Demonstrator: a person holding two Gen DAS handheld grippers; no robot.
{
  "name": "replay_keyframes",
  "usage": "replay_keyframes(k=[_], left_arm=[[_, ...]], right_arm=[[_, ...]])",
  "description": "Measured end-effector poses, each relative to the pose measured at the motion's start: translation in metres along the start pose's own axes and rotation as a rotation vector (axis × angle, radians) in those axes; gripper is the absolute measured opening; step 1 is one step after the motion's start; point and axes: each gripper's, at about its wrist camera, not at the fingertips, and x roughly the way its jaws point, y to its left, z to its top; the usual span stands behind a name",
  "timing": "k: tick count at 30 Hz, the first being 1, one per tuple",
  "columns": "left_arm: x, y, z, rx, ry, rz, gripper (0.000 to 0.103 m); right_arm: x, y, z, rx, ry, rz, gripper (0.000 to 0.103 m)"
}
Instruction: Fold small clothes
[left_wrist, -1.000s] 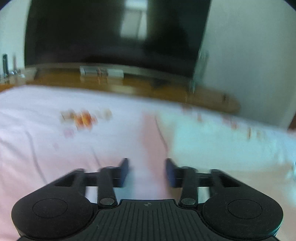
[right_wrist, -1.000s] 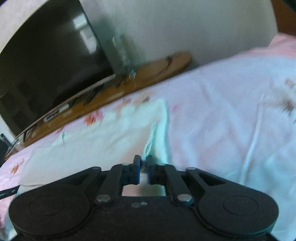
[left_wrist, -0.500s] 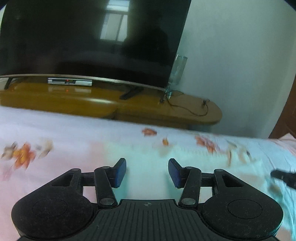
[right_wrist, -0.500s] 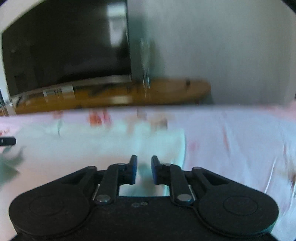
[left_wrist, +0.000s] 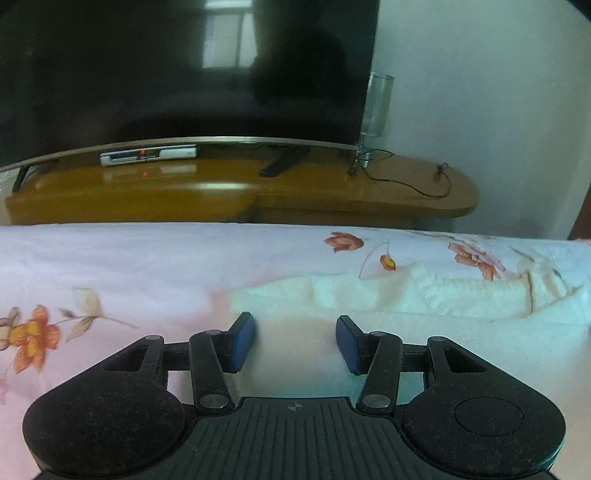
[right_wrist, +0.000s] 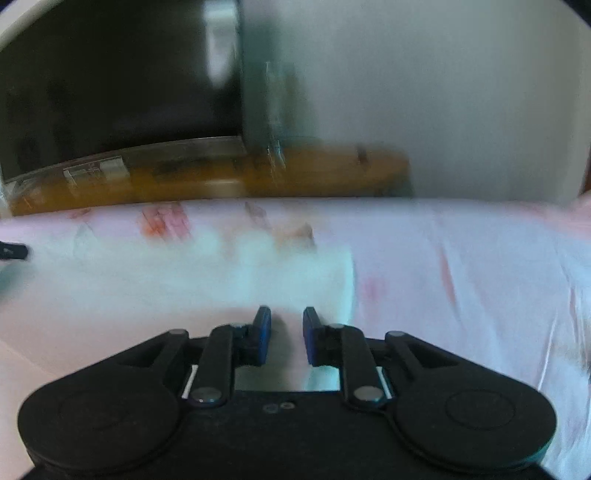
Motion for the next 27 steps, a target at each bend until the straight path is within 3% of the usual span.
replay_keyframes(k=[2, 4, 5, 7, 9, 11, 12, 13, 14, 15, 16, 17, 20, 24, 26, 27], left_arm=[[-0.019, 0.003, -0.002, 0.0, -0.058, 0.0, 0.05], [-0.012, 0.002, -0.012, 0.068, 0.002, 0.053, 0.053], [-0.01, 0.005, -0.019, 0.074, -0.008, 0.054, 0.061], [-0.017, 0.017, -0.016, -0.015, -0.001, 0.041, 0.062], [-0.038, 0.024, -0.019, -0.054, -0.047, 0.024, 0.062], [-0.044, 0.024, -0.028, -0.017, -0.015, 0.036, 0.062], [-0.04, 0.022, -0.039, 0.021, 0.018, 0.056, 0.067], [-0.043, 0.024, -0.043, 0.024, -0.005, 0.079, 0.082], [-0.045, 0.028, -0.042, 0.003, 0.013, 0.107, 0.084], [-0.05, 0.034, -0.04, -0.041, 0.035, 0.116, 0.084], [-0.058, 0.039, -0.04, -0.075, 0.04, 0.111, 0.084], [-0.071, 0.042, -0.044, -0.088, 0.025, 0.101, 0.084], [-0.115, 0.049, -0.071, -0.08, 0.007, 0.1, 0.084], [-0.179, 0.067, -0.134, -0.172, 0.051, 0.032, 0.084], [-0.214, 0.065, -0.164, -0.16, 0.046, 0.045, 0.069], [-0.233, 0.064, -0.178, -0.149, 0.047, 0.053, 0.067]], right_arm=[[-0.012, -0.003, 0.004, -0.004, -0.023, -0.008, 0.018], [-0.033, -0.004, -0.002, -0.041, -0.096, 0.03, 0.019], [-0.037, -0.003, -0.007, -0.067, -0.106, 0.046, 0.019], [-0.014, 0.001, -0.015, -0.125, -0.005, 0.018, 0.019], [-0.019, -0.002, -0.009, -0.092, -0.005, 0.014, 0.02], [-0.039, -0.004, -0.007, -0.064, -0.068, 0.042, 0.021], [-0.05, -0.003, -0.01, -0.071, -0.096, 0.056, 0.02], [-0.052, 0.0, -0.016, -0.089, -0.087, 0.047, 0.02], [-0.046, 0.006, -0.024, -0.129, -0.035, 0.022, 0.022], [-0.038, 0.01, -0.035, -0.182, 0.009, -0.009, 0.023], [-0.044, 0.013, -0.04, -0.203, -0.029, -0.029, 0.023], [-0.049, 0.014, -0.037, -0.19, -0.011, -0.042, 0.023], [-0.086, -0.001, -0.035, -0.054, -0.038, 0.008, 0.029], [-0.147, -0.033, -0.069, 0.056, -0.032, 0.048, 0.033], [-0.173, -0.05, -0.091, 0.113, 0.015, 0.051, 0.034], [-0.189, -0.057, -0.104, 0.139, 0.045, 0.046, 0.034]])
